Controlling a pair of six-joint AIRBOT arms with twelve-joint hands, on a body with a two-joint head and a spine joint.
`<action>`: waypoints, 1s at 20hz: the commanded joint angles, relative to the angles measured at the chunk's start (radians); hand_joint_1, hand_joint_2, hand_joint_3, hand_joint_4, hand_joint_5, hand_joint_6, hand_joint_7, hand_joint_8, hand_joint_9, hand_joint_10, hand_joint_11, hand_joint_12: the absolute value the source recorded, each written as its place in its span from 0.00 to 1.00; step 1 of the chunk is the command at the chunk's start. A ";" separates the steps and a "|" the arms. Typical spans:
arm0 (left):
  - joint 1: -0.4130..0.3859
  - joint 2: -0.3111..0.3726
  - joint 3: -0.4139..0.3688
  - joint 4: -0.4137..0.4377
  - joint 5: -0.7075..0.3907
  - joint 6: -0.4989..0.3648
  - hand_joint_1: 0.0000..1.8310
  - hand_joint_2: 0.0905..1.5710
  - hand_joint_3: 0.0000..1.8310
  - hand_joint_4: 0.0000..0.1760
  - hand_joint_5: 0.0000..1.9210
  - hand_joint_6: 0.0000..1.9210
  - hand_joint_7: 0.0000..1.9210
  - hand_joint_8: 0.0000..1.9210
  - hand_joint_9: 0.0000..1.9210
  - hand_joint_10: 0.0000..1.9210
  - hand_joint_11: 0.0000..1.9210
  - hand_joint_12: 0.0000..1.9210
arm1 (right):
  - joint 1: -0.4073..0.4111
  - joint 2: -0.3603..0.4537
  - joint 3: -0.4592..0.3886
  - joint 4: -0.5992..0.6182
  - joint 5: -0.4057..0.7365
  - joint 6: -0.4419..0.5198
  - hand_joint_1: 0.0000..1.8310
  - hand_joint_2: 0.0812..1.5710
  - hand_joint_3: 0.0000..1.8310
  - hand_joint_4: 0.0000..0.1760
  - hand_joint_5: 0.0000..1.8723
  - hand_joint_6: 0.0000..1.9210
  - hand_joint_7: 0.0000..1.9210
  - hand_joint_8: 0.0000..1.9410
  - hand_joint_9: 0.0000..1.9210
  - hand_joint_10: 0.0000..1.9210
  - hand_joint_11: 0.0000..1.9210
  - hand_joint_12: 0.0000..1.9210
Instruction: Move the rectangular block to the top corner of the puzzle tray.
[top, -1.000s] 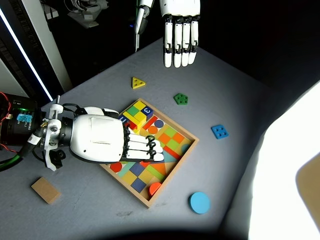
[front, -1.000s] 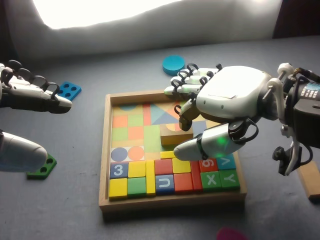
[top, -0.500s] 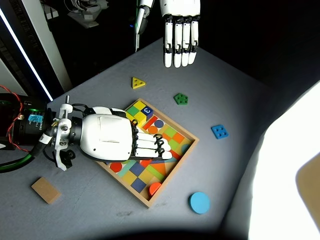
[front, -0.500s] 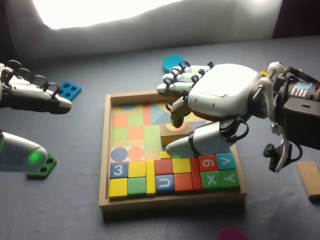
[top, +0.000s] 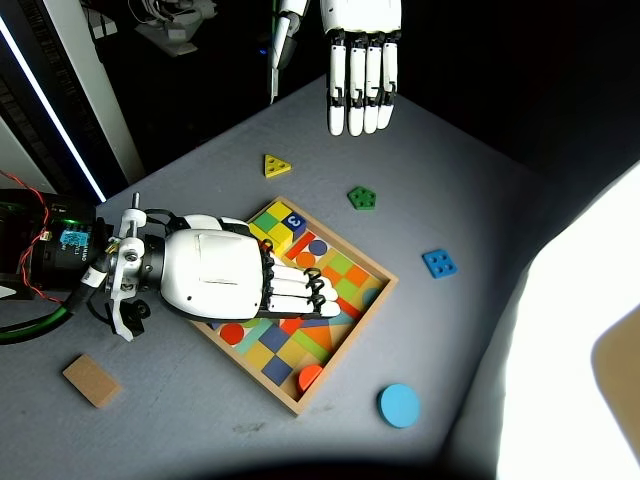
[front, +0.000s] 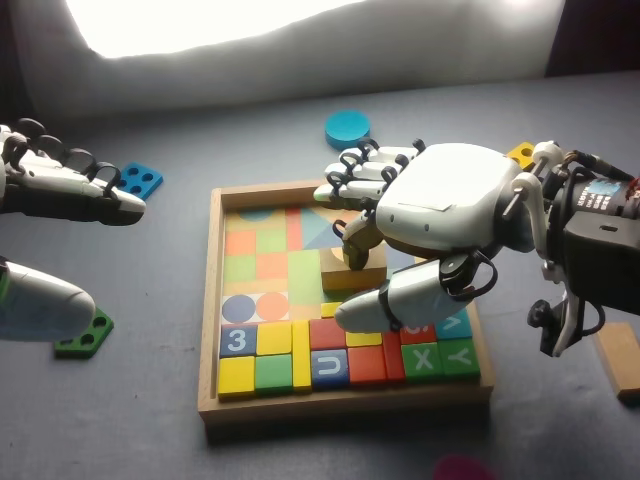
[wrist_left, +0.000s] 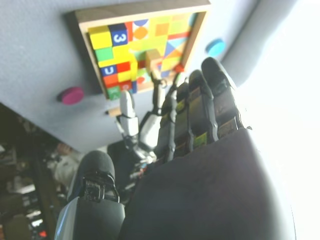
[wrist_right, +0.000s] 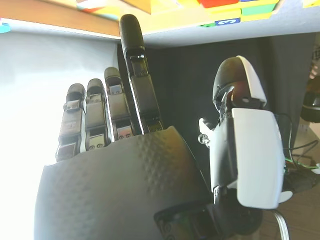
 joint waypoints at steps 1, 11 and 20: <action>-0.014 -0.004 0.001 0.010 0.083 -0.003 0.00 0.79 0.00 0.21 0.06 0.00 0.07 0.00 0.07 0.00 0.00 0.29 | 0.004 0.003 0.002 0.002 0.113 0.002 0.00 0.70 0.00 0.00 0.35 0.25 0.06 0.00 0.00 0.00 0.00 0.00; -0.014 -0.005 0.002 0.010 0.083 -0.003 0.00 0.80 0.00 0.20 0.07 0.00 0.08 0.00 0.08 0.00 0.00 0.30 | -0.006 0.004 0.004 0.002 0.111 0.002 0.00 0.71 0.00 0.00 0.34 0.25 0.04 0.00 0.00 0.00 0.00 0.00; -0.014 -0.005 0.001 0.010 0.083 -0.003 0.02 0.80 0.00 0.16 0.08 0.00 0.09 0.00 0.08 0.00 0.00 0.29 | -0.013 0.004 0.043 0.002 0.119 0.002 0.00 0.71 0.00 0.00 0.32 0.23 0.04 0.00 0.00 0.00 0.00 0.00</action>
